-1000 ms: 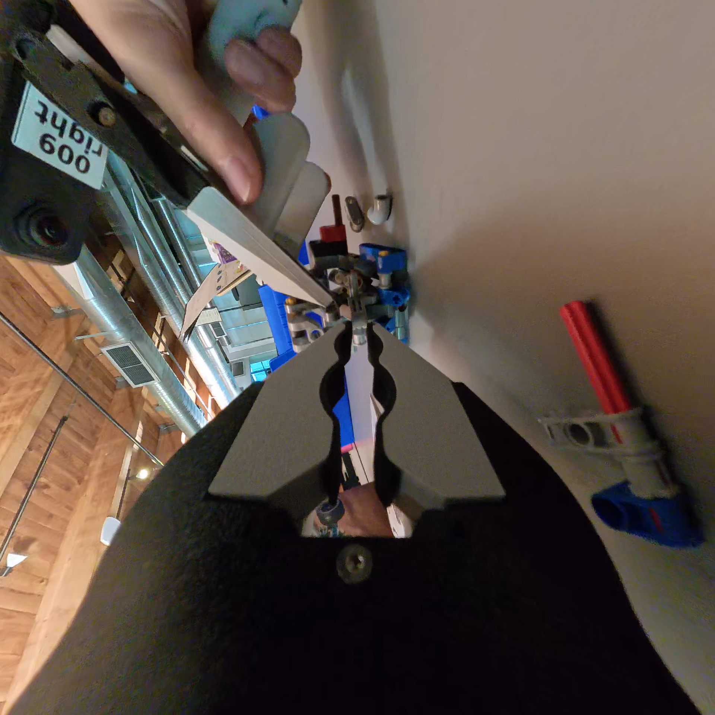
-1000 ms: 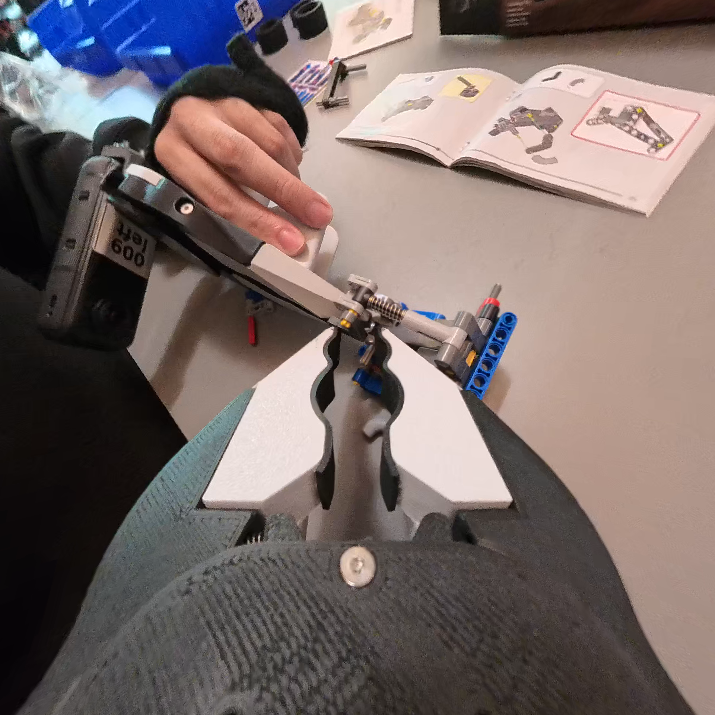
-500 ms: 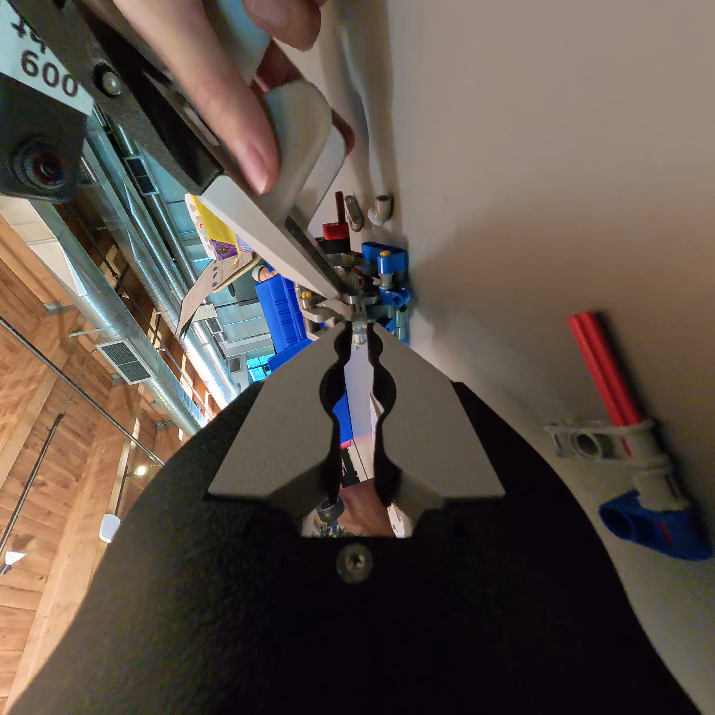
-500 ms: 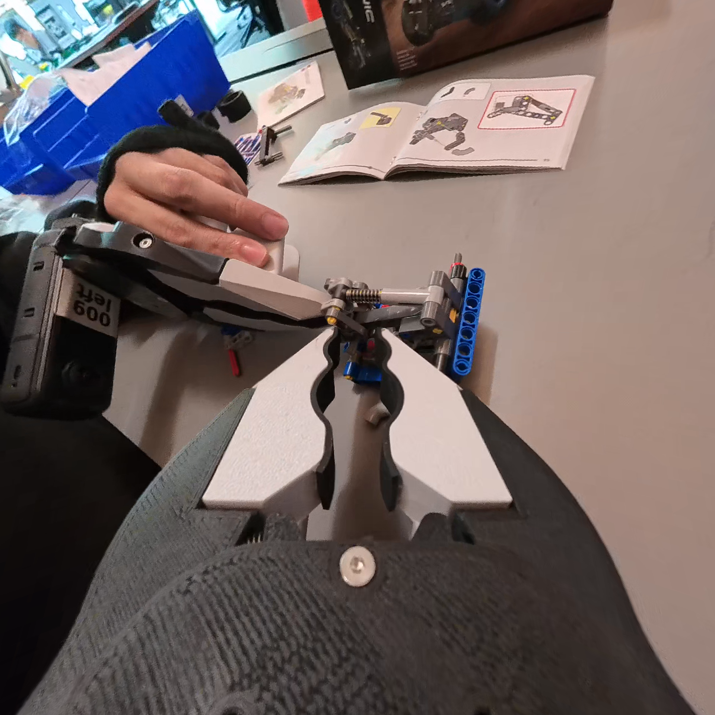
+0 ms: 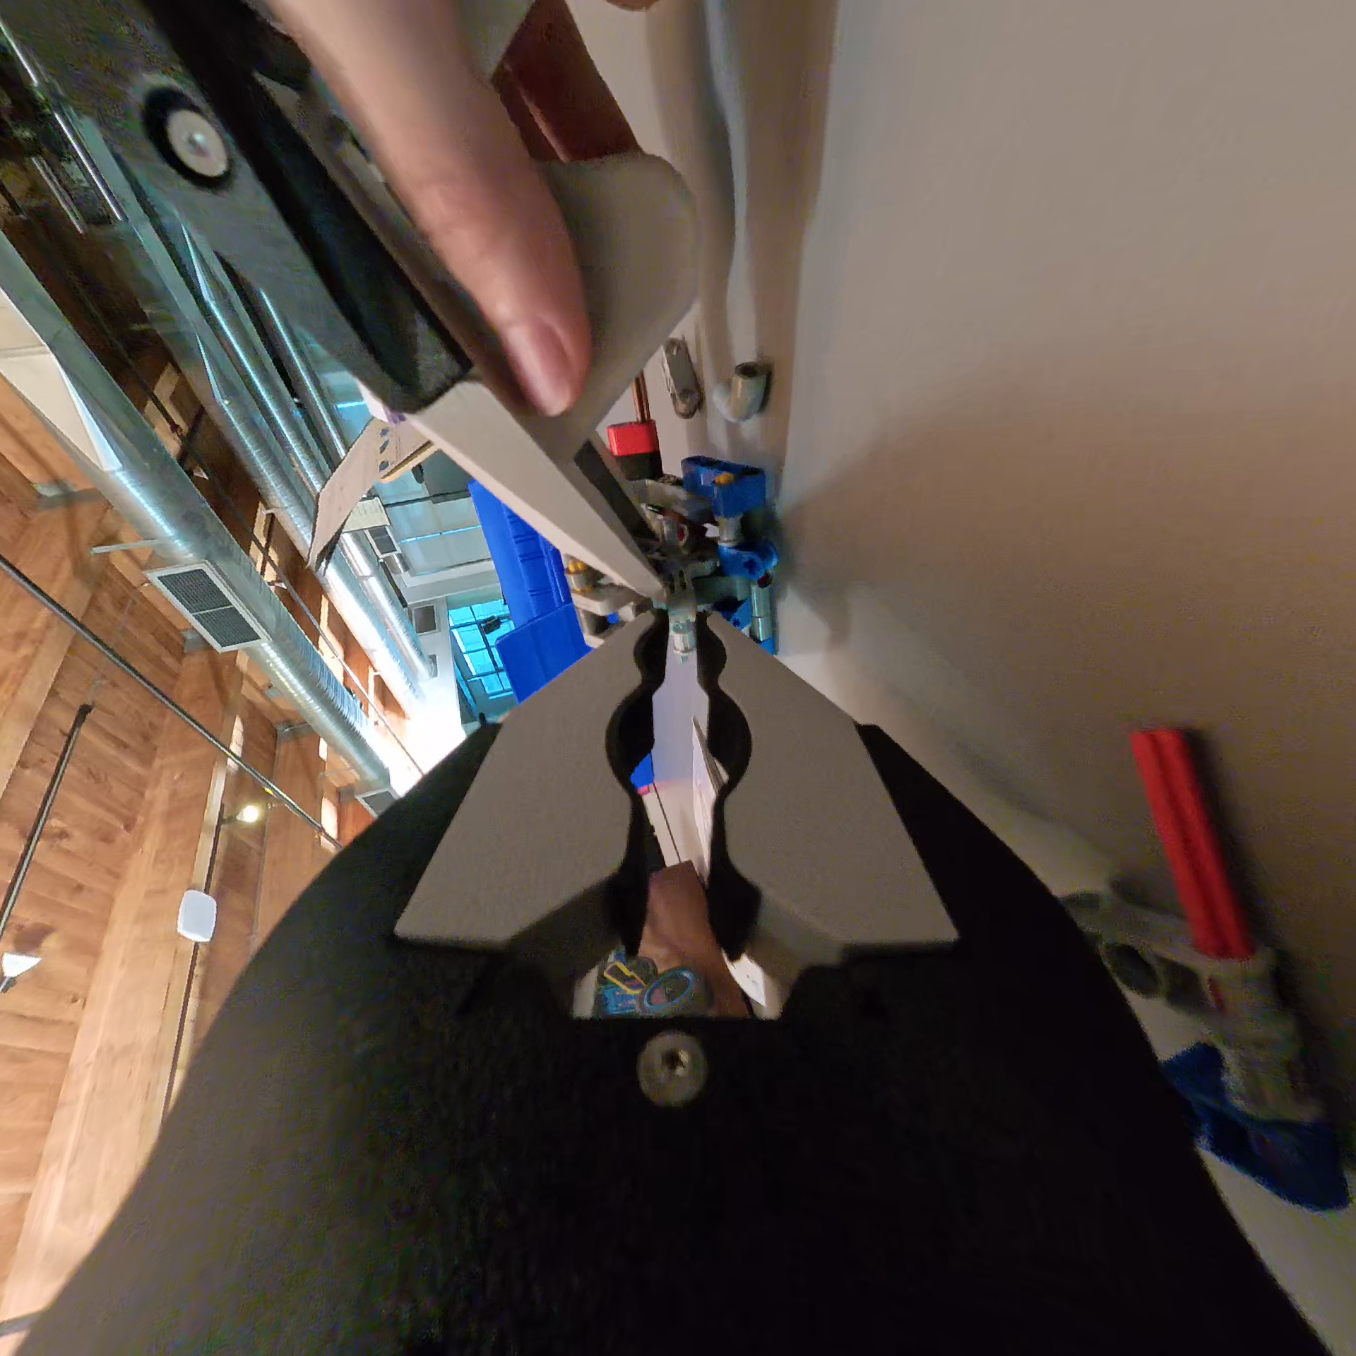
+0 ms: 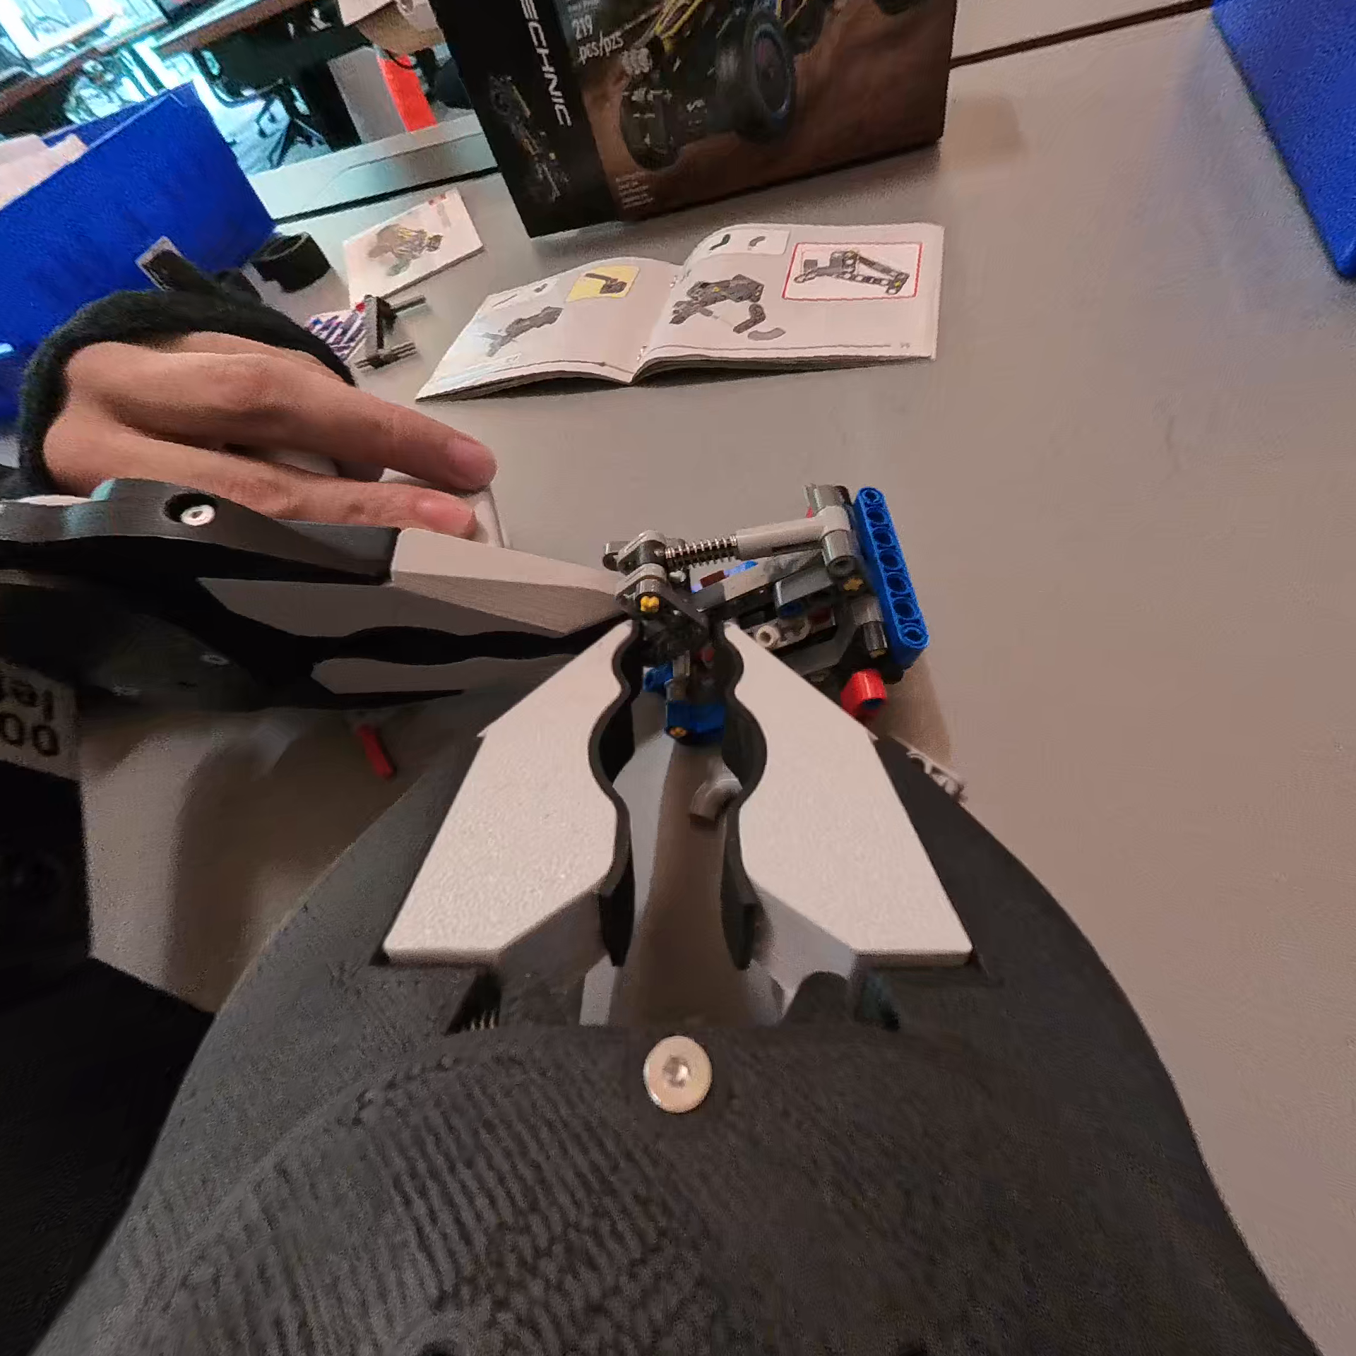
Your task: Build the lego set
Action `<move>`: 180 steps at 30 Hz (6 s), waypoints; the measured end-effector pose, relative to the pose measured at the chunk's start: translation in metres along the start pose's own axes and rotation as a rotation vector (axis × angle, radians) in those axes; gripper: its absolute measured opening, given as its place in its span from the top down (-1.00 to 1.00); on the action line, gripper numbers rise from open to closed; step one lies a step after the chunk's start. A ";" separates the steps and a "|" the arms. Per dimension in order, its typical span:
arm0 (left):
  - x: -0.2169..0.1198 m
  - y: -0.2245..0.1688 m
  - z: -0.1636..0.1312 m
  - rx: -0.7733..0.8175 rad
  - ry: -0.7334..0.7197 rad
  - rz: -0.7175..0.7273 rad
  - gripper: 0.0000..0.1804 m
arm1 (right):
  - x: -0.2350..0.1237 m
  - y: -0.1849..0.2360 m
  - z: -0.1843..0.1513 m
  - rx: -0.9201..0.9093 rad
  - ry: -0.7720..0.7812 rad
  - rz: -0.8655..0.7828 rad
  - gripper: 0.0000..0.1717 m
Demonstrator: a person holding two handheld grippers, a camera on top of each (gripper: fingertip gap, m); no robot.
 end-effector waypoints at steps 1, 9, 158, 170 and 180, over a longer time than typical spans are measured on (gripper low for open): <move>0.000 0.000 0.000 -0.004 0.003 -0.001 0.96 | 0.000 -0.001 0.001 -0.024 -0.012 -0.008 0.82; 0.003 0.001 -0.001 -0.014 0.038 -0.003 0.96 | -0.011 -0.006 0.007 -0.183 -0.045 -0.073 0.90; 0.035 0.044 0.009 -0.879 -0.213 -0.274 0.69 | -0.033 -0.058 0.008 0.364 -0.081 0.221 0.95; 0.019 0.017 0.017 -0.725 -0.205 -0.365 0.73 | -0.032 -0.057 0.006 0.353 -0.063 0.221 0.95; 0.027 0.030 0.024 -0.663 -0.240 -0.312 0.69 | -0.033 -0.056 0.006 0.352 -0.069 0.234 0.95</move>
Point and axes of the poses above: each gripper's, where its closed fingertips meet, x out along the fingers, z out of its top, y = z × x across the jaws, the point moved 1 cm from there along -x, back along the fingers, and after that the axes turned 3 degrees about -y, right-handed, at the moved point
